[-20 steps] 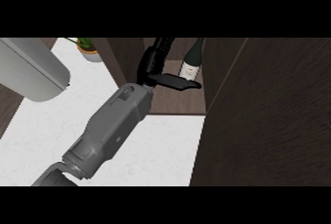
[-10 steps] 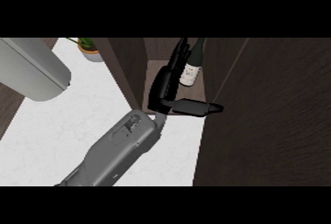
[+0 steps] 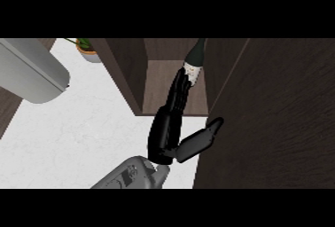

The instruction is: Pick up the wine, place it into the cabinet and close the cabinet

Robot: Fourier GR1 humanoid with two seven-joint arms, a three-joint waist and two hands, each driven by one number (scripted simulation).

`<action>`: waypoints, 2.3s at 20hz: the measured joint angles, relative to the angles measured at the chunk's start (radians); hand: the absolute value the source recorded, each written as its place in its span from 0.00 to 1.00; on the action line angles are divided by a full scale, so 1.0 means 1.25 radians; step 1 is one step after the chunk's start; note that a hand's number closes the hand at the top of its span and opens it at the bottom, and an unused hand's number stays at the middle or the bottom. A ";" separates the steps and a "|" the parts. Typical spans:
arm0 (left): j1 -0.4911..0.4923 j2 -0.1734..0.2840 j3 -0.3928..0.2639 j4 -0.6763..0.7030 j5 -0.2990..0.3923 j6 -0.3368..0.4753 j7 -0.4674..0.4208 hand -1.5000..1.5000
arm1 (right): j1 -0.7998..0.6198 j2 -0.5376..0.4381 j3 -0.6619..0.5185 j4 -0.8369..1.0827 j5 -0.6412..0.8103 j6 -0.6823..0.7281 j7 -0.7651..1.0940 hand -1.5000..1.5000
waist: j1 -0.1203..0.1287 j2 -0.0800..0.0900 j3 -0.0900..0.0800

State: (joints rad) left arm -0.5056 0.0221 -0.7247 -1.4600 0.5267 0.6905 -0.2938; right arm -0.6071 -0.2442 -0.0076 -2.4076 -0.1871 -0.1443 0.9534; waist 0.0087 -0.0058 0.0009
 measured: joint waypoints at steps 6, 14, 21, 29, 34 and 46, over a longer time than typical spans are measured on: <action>0.136 0.019 -0.058 -0.184 -0.034 0.033 0.017 1.00 | -0.009 -0.003 0.002 0.007 0.008 -0.001 -0.005 0.00 | -0.001 0.001 -0.001; 0.316 0.168 -0.106 -0.381 -0.035 -0.060 0.002 1.00 | -0.009 0.005 0.038 -0.002 0.005 -0.006 0.014 1.00 | -0.002 0.001 -0.001; 0.440 0.322 -0.058 -0.494 0.018 -0.180 -0.043 1.00 | -0.018 0.027 0.121 -0.001 -0.013 0.043 -0.004 1.00 | 0.002 0.002 -0.001; 0.578 0.473 0.094 -0.573 0.133 -0.330 -0.112 1.00 | -0.038 0.118 0.252 0.017 -0.030 0.022 0.041 1.00 | 0.011 0.006 0.002; 0.661 0.560 0.244 -0.565 0.234 -0.452 -0.160 1.00 | -0.105 0.170 0.364 0.061 0.004 -0.006 0.043 1.00 | 0.017 0.001 -0.002; 0.775 0.691 0.502 -0.491 0.414 -0.741 -0.176 1.00 | -0.384 0.193 0.486 0.445 0.080 -0.202 -0.114 1.00 | 0.035 0.002 -0.003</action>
State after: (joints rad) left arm 0.4626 0.8858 -0.0966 -2.0741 1.0442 -0.2357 -0.5143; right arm -1.0877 -0.0026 0.6000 -1.8518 -0.0868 -0.3974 0.8113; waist 0.0526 -0.0032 -0.0030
